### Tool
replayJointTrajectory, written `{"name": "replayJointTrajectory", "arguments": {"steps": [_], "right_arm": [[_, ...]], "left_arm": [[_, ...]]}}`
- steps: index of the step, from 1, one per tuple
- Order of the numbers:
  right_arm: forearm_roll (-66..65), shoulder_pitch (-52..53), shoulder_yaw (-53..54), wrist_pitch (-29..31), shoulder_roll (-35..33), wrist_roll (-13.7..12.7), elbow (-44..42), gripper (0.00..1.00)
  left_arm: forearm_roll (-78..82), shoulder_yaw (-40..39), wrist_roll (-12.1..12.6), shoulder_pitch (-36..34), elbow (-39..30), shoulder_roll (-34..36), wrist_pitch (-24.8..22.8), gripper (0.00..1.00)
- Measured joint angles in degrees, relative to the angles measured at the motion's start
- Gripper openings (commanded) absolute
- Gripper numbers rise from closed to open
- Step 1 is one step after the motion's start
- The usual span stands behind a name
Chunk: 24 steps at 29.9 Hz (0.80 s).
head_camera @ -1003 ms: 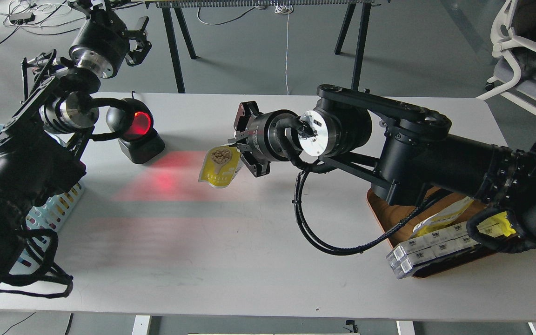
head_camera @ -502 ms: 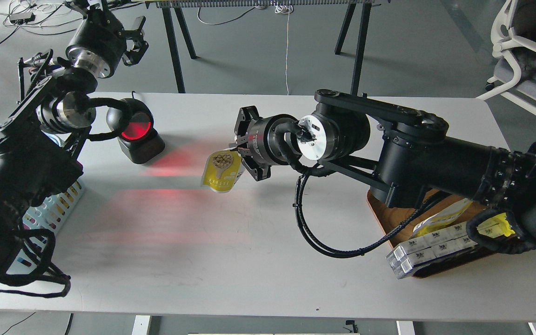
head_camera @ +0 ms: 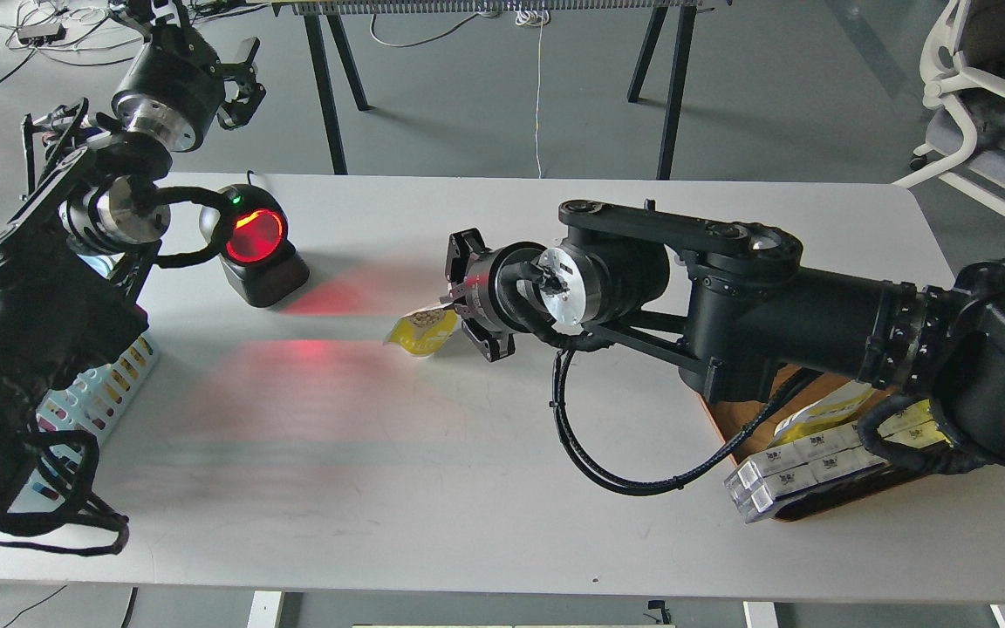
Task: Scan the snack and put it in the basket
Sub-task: 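Hold the snack bag in front of the scanner, then lower it, then release the snack bag on the table and withdraw the right gripper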
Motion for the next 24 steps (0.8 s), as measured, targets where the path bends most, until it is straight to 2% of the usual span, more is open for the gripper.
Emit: {"name": "replayJointTrajectory", "arguments": {"steps": [4, 8, 19, 24], "right_arm": [[-0.3, 0.2, 0.4, 0.0, 0.0, 0.0, -0.2, 0.81], [-0.5, 1.1, 1.2, 0.0, 0.0, 0.0, -0.3, 0.87], [-0.7, 2.5, 3.9, 0.0, -0.1, 0.0, -0.5, 0.93], [-0.8, 3.1, 7.0, 0.0, -4.1, 0.0, 0.4, 0.94]], "left_arm": [[0.0, 0.0, 0.0, -0.1, 0.0, -0.1, 0.0, 1.0], [0.0, 0.0, -0.1, -0.1, 0.0, -0.2, 0.1, 1.0], [0.0, 0.0, 0.1, -0.2, 0.0, -0.3, 0.0, 1.0], [0.2, 0.1, 0.3, -0.5, 0.1, 0.7, 0.1, 1.0]]}}
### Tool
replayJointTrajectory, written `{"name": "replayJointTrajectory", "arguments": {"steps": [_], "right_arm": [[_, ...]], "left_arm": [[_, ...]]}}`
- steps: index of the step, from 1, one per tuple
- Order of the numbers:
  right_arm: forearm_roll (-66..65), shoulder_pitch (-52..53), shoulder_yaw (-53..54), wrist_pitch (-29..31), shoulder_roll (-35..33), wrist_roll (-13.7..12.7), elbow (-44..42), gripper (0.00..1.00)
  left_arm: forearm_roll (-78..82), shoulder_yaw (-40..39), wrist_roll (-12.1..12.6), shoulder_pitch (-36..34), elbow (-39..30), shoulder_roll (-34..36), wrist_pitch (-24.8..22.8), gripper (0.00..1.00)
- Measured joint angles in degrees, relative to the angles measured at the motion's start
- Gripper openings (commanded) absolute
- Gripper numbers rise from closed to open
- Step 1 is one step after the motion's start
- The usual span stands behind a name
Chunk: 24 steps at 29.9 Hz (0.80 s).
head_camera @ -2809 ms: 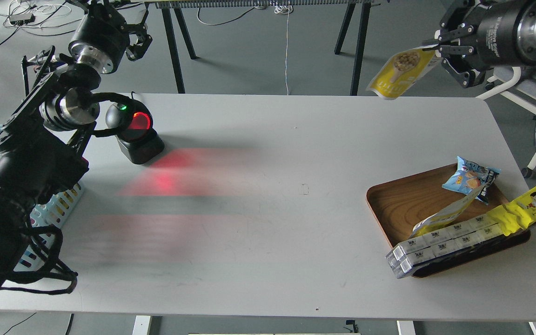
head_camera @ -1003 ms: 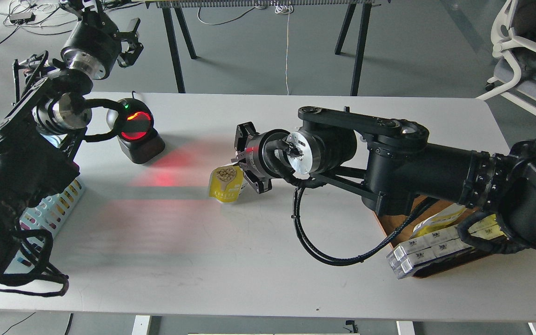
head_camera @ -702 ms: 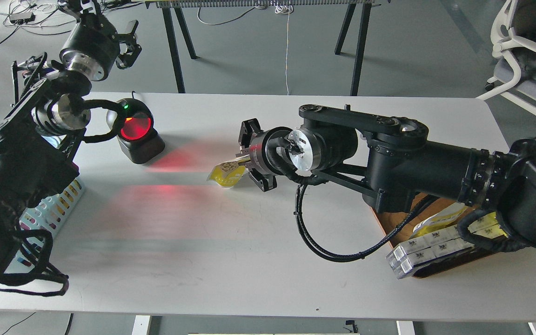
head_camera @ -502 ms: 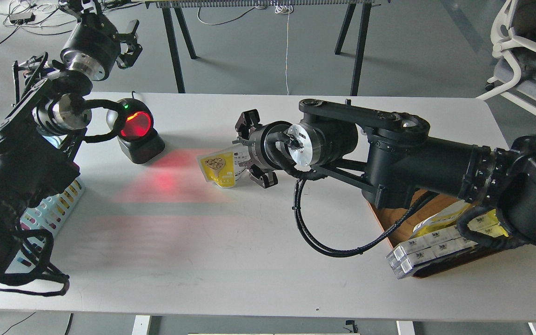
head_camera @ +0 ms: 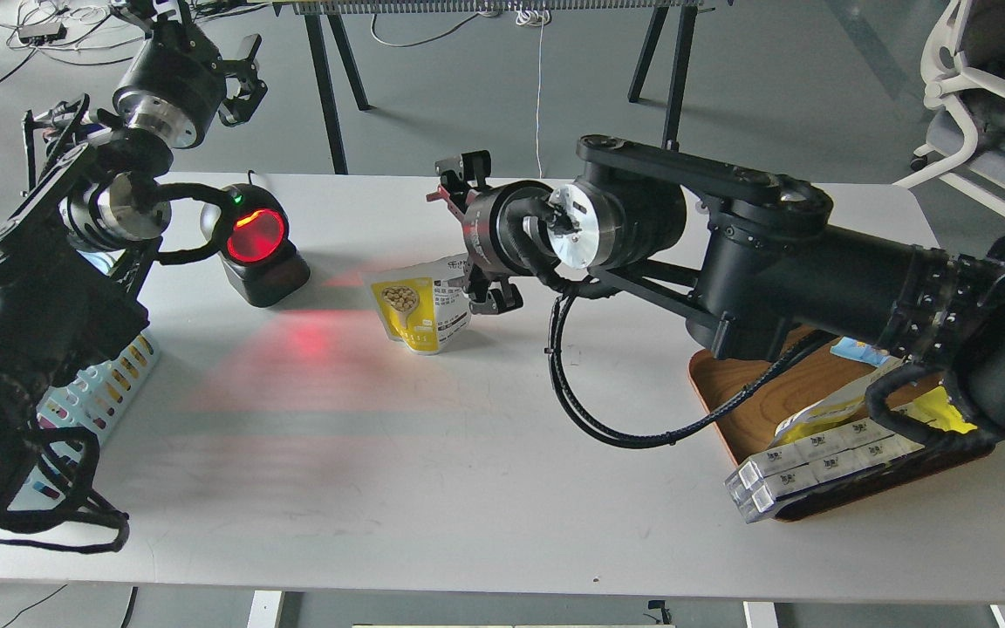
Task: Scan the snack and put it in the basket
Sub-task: 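Release the snack bag on the table and withdraw the right gripper, then reach the left gripper to the snack bag and grasp it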
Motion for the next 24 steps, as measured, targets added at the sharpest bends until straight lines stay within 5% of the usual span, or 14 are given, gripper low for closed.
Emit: {"name": "replayJointTrajectory", "arguments": {"steps": [7, 13, 18, 24], "right_arm": [[-0.1, -1.0, 7.0, 1.5, -13.2, 0.0, 1.6, 0.94], [-0.2, -7.8, 16.4, 13.5, -23.9, 1.9, 0.4, 0.94], [-0.1, -18.5, 28.5, 27.1, -27.4, 9.2, -6.0, 0.95], [0.0, -33.2, 45.1, 40.1, -27.0, 14.7, -11.8, 0.95]], "left_arm": [[1.1, 3.1, 0.2, -0.9, 0.3, 6.5, -0.6, 1.0], [8.9, 16.9, -0.2, -6.9, -3.0, 12.6, -0.8, 1.0], [16.2, 22.6, 0.4, -10.0, -17.7, 23.4, -0.4, 1.0], [36.7, 25.0, 0.4, -9.0, -38.2, 36.5, -0.7, 1.0]]}}
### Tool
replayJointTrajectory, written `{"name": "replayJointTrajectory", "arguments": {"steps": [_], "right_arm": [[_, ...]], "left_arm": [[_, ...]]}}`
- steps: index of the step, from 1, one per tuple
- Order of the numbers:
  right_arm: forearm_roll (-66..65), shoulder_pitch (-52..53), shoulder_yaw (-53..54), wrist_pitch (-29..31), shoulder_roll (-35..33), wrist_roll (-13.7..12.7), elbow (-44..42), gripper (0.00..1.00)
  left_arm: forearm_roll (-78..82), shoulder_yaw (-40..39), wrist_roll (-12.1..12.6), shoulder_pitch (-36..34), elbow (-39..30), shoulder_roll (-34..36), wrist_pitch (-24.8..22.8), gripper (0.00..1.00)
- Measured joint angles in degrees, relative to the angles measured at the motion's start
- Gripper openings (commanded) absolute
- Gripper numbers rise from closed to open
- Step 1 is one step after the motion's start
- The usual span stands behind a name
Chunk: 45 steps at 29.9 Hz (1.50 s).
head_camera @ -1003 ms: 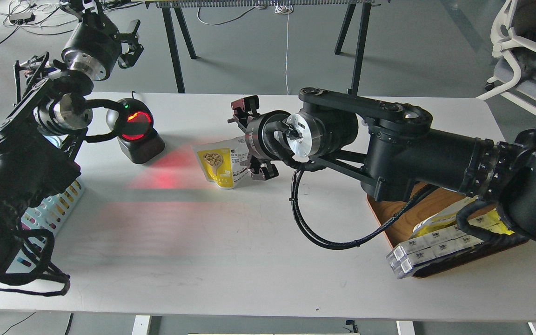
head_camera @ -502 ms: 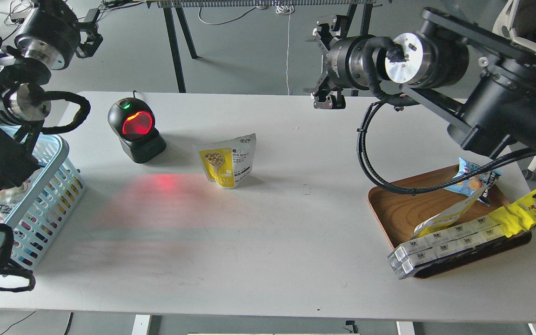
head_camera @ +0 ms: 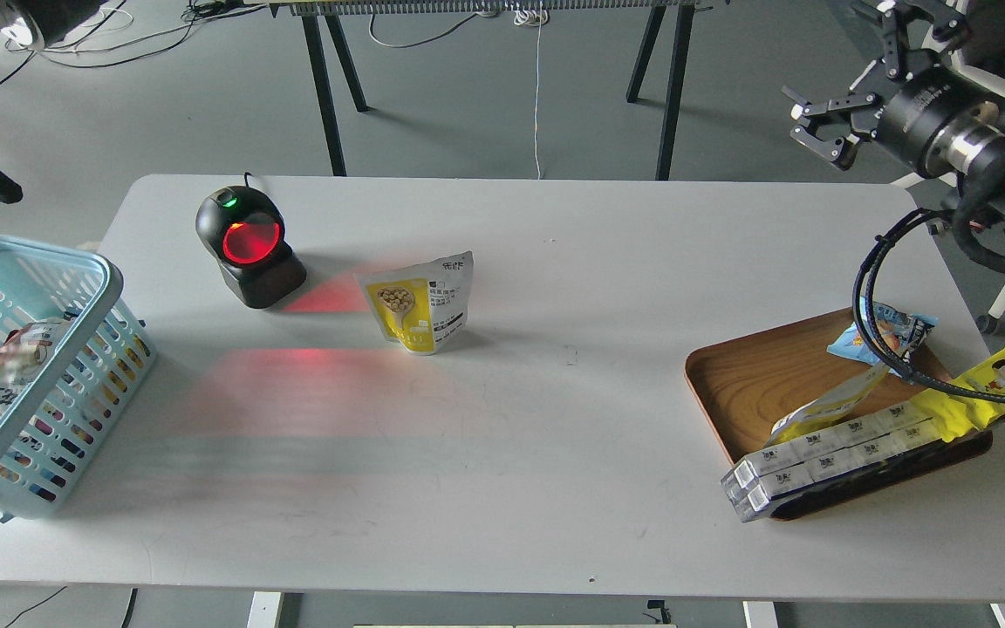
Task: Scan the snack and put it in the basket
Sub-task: 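Reach the left gripper to the snack bag and grasp it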
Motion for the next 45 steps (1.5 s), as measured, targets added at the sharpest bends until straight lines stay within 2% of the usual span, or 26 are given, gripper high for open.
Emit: {"name": "replayJointTrajectory", "arguments": {"steps": [3, 6, 8, 11, 18, 23, 29, 35, 37, 38, 40, 41, 43, 45], "right_arm": [[0.1, -5.2, 4.3, 4.1, 0.2, 2.8, -0.9, 0.96], [0.1, -9.0, 5.4, 7.5, 0.2, 6.4, -1.0, 0.96], [0.1, -10.6, 5.6, 9.7, 0.2, 7.7, -1.1, 0.96], [0.1, -11.6, 5.6, 11.6, 0.2, 8.3, -1.1, 0.97], [0.0, -11.9, 5.7, 11.9, 0.0, 8.0, -1.0, 0.97], [0.0, -11.8, 5.7, 11.9, 0.1, 8.1, -1.0, 0.97], [0.0, -11.9, 5.7, 11.7, 0.2, 8.3, -1.1, 0.97], [-0.1, -11.7, 5.7, 11.6, 0.2, 8.3, -2.2, 0.97], [-0.1, -11.5, 5.7, 11.6, 0.2, 8.3, -2.9, 0.97], [-0.1, -11.4, 5.7, 11.7, 0.3, 8.4, -3.1, 0.97], [-0.1, -11.4, 5.7, 11.7, 0.4, 8.4, -3.4, 0.97], [-0.1, -11.4, 5.7, 11.7, 0.5, 8.4, -3.5, 0.97], [-0.1, -11.4, 5.7, 11.7, 0.7, 8.4, -3.5, 0.97], [-0.1, -11.4, 5.7, 11.7, 0.7, 8.4, -3.6, 0.97]], "left_arm": [[8.5, 2.3, -0.5, 2.1, -10.4, 6.6, 0.1, 1.0], [13.6, 3.3, -0.4, 3.1, -18.6, 9.5, 0.5, 1.0], [17.4, 3.9, -0.1, 3.9, -21.5, 9.8, 0.7, 1.0], [27.0, 4.8, 0.3, 5.0, -23.1, 7.8, 0.8, 1.0], [56.3, 5.7, 1.8, 8.3, -23.2, -1.2, 2.9, 1.0], [67.4, 5.9, 2.4, 9.6, -21.4, -9.2, 3.1, 1.0], [72.3, 6.0, 2.8, 11.5, -14.1, -16.5, 2.7, 0.99], [72.4, 6.0, 2.2, 13.7, -6.1, -21.3, 3.6, 0.96], [72.4, 6.0, 1.9, 14.6, -4.2, -22.1, 4.1, 0.88], [72.4, 6.0, 1.8, 15.0, -3.4, -22.5, 4.4, 0.76], [72.4, 6.0, 1.5, 15.7, -2.4, -23.1, 4.6, 0.44], [72.4, 6.0, 1.2, 16.1, -2.1, -23.3, 4.6, 0.33], [72.4, 6.0, 0.7, 16.6, -1.8, -23.3, 4.4, 0.23], [72.4, 6.0, 0.2, 16.9, -1.7, -23.2, 3.7, 0.02]]}}
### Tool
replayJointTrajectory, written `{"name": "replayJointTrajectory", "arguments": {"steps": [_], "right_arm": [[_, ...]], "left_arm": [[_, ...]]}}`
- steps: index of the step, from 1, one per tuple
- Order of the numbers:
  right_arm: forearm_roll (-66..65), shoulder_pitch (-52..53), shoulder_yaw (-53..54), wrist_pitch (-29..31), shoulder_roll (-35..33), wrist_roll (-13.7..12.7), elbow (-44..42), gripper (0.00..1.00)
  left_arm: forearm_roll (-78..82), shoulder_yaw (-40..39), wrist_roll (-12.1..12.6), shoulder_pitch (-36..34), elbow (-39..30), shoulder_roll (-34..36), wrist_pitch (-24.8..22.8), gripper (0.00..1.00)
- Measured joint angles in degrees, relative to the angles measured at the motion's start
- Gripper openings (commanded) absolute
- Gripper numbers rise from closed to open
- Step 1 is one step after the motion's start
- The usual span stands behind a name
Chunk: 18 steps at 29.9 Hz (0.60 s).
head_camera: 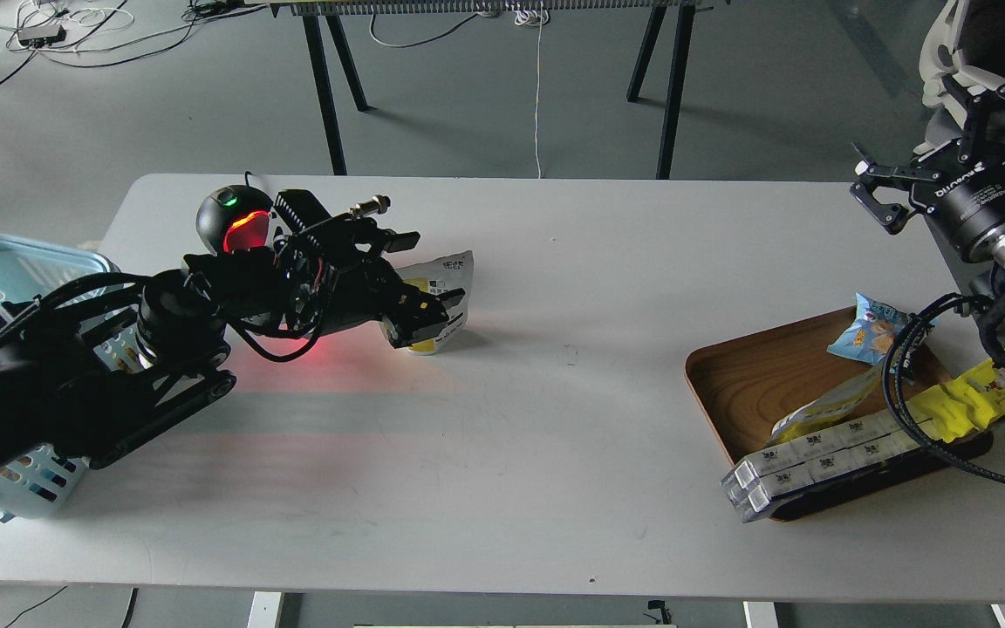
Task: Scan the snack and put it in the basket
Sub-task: 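Reach the left gripper to the snack bag and grasp it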
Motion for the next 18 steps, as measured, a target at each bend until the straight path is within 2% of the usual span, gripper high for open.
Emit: {"name": "replayJointTrajectory", "arguments": {"steps": [1, 8, 18], "right_arm": [[0.0, 0.0, 0.0, 0.0, 0.0, 0.0, 0.0, 0.97], [0.0, 0.0, -0.1, 0.0, 0.4, 0.0, 0.0, 0.97], [0.0, -0.2, -0.1, 0.2, 0.9, 0.0, -1.2, 0.97]], "left_arm": [[0.0, 0.0, -0.2, 0.0, 0.0, 0.2, -0.2, 0.0], [0.0, 0.0, -0.4, 1.3, 0.0, 0.6, -0.2, 0.0], [0.0, -0.4, -0.6, 1.3, -1.1, 2.5, 2.2, 0.0]]}}
